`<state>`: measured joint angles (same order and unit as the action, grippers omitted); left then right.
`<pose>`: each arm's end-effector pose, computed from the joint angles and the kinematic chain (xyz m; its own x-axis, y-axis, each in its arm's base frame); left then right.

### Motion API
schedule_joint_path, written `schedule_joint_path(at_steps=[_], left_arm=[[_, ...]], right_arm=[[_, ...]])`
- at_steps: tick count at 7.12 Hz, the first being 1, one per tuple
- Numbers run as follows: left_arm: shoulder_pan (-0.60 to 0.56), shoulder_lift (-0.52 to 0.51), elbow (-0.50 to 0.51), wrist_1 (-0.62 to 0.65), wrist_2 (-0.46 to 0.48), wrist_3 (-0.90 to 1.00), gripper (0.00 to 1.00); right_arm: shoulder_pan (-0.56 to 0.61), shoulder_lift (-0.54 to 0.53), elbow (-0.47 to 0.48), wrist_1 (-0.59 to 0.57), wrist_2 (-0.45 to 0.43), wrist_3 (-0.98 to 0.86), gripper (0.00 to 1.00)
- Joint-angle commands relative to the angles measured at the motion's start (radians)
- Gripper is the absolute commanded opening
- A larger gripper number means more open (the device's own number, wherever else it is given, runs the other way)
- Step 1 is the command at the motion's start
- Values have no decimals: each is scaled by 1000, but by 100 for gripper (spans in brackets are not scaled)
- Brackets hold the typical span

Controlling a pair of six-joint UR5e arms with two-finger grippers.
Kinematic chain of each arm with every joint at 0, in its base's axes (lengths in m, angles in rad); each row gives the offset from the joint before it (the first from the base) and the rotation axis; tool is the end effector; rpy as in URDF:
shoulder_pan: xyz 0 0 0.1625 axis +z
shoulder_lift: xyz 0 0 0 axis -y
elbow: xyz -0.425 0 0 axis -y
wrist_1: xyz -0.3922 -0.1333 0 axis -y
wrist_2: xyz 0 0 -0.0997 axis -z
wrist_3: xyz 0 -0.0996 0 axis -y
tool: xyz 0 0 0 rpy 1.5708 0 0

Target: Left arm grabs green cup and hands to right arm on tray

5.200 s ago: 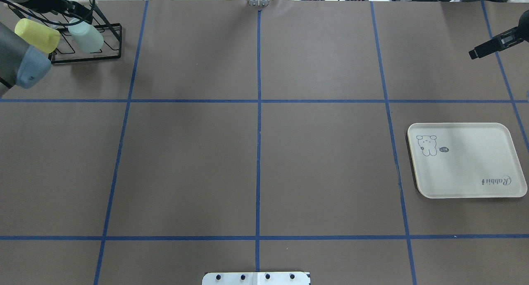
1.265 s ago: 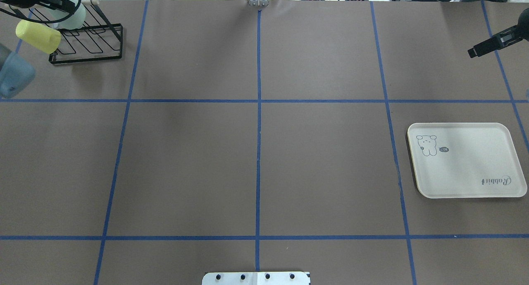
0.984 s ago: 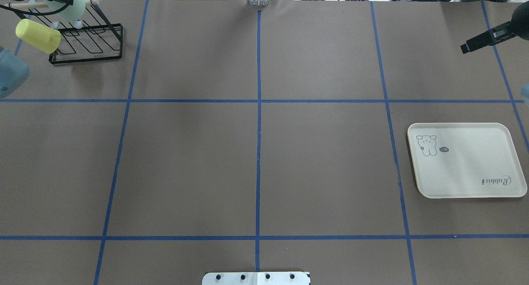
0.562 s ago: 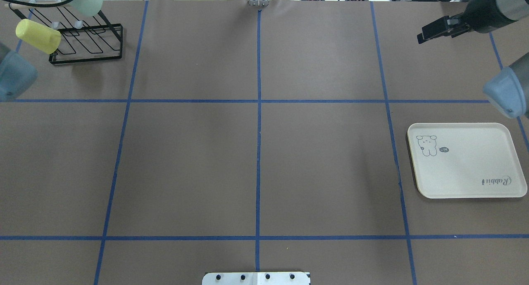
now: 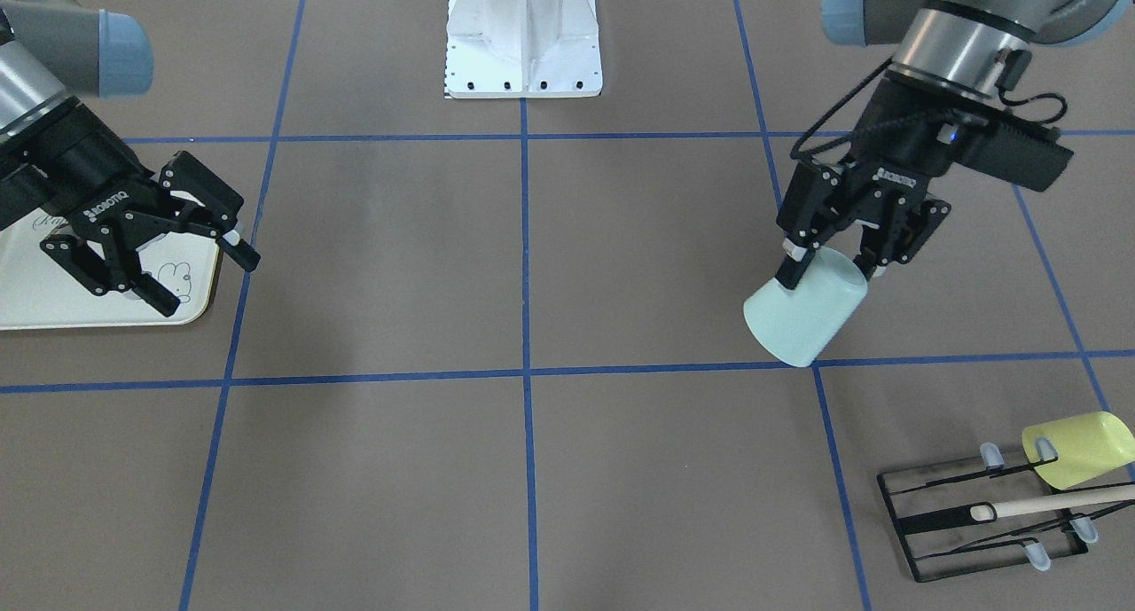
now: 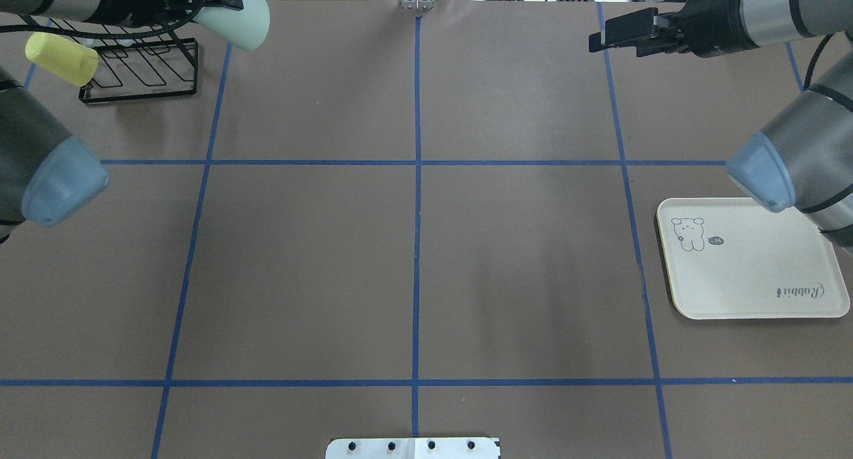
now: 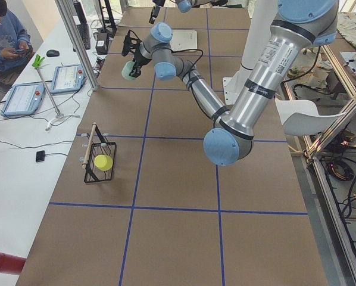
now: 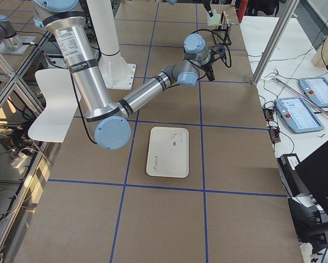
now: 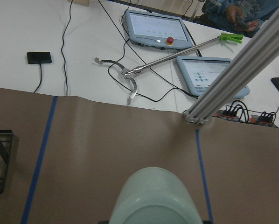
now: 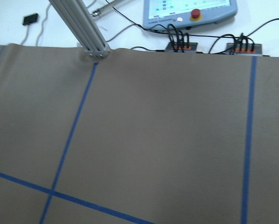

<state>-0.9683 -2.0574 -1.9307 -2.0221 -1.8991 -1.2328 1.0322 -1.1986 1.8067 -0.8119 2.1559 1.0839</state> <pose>0.2432 -0.5322 0.1738 0.3444 0.0531 -0.9373 0.5191 0.8211 0.2373 -0.2292 -0.5363 0.2535 0.2968 -0.2638 0.9178 -0.3387 0.8695 0.3594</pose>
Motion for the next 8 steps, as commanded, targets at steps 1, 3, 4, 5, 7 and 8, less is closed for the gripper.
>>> schedule_joint_path(at_steps=[1,3,4,5,7,8], left_arm=[[62,-54,-74,0,-67,-139,0],[83,-133,-98,-3,-139,-290,0],[83,-133,-134,-21,-149,-301,0],[83,-136,-137,-38,-210,-344,0],[83,-147,-137,-169,-227,-456,0],[83,-147,-137,-238,-267,-509,0]], right_arm=[[-53,2,-3,231,-37,138,100],[-84,11,-1,429,-60,294,100],[-99,13,-1,553,-100,386,100],[-122,13,-1,645,-132,437,100],[-150,37,2,780,-174,576,100],[-187,43,12,856,-232,694,100]])
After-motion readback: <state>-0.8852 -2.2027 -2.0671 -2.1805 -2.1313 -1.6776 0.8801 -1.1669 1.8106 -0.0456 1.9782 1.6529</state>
